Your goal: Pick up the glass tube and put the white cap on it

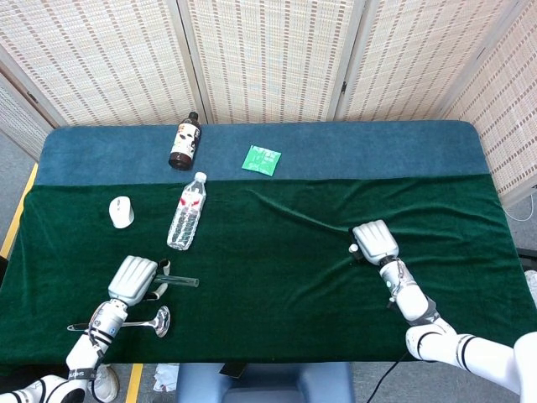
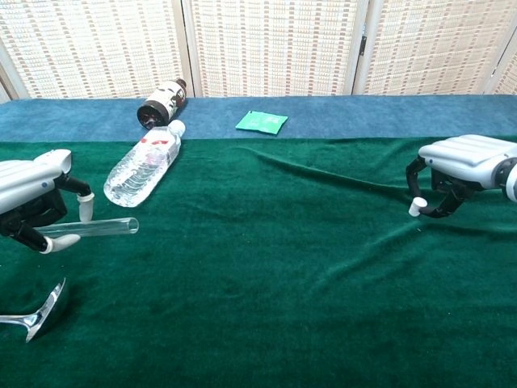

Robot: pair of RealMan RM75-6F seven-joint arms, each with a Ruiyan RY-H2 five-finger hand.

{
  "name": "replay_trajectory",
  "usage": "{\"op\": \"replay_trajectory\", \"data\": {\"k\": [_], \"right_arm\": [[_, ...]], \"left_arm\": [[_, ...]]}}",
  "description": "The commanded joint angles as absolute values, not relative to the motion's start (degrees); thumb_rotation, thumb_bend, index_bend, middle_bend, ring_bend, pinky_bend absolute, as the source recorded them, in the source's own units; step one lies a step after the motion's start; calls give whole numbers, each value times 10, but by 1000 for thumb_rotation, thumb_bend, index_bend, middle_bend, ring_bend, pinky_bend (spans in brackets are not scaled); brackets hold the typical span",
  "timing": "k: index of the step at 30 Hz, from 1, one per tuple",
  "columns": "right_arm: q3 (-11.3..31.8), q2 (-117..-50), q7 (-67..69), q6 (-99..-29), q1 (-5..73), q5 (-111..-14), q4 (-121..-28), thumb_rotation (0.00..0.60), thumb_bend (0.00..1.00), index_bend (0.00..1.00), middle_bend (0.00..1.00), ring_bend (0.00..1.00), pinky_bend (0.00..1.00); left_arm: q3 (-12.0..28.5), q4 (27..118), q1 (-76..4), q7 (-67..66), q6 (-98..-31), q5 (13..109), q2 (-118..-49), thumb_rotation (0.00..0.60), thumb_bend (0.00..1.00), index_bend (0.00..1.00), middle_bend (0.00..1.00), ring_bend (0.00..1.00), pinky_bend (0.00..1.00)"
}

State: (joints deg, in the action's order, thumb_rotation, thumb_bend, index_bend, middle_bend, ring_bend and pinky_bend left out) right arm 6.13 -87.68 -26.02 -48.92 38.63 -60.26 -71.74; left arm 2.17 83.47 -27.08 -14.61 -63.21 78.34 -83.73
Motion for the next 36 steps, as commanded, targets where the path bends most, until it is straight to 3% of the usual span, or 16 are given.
{"op": "replay_trajectory", "data": {"k": [1,18,27,36], "right_arm": [[61,-877,-262,-488,387,-600,-717,524,383,494,978,1000,1000],[69,-860,-236,-499,386,-609,-747,528,527,604,987,1000,1000],[103,-751,-109,-558,367,-707,-921,531,580,655,997,1000,1000],[139,-666,35,-558,376,-781,-1051,529,584,670,1000,1000,1000]], "left_arm": [[22,834,-271,-147,-631,783,-837,600,463,640,956,910,835],[32,835,-280,-118,-620,780,-833,600,463,640,956,910,836],[53,855,-306,-36,-594,791,-827,600,471,640,956,910,836],[77,888,-340,82,-569,810,-836,600,491,641,957,910,835]]}}
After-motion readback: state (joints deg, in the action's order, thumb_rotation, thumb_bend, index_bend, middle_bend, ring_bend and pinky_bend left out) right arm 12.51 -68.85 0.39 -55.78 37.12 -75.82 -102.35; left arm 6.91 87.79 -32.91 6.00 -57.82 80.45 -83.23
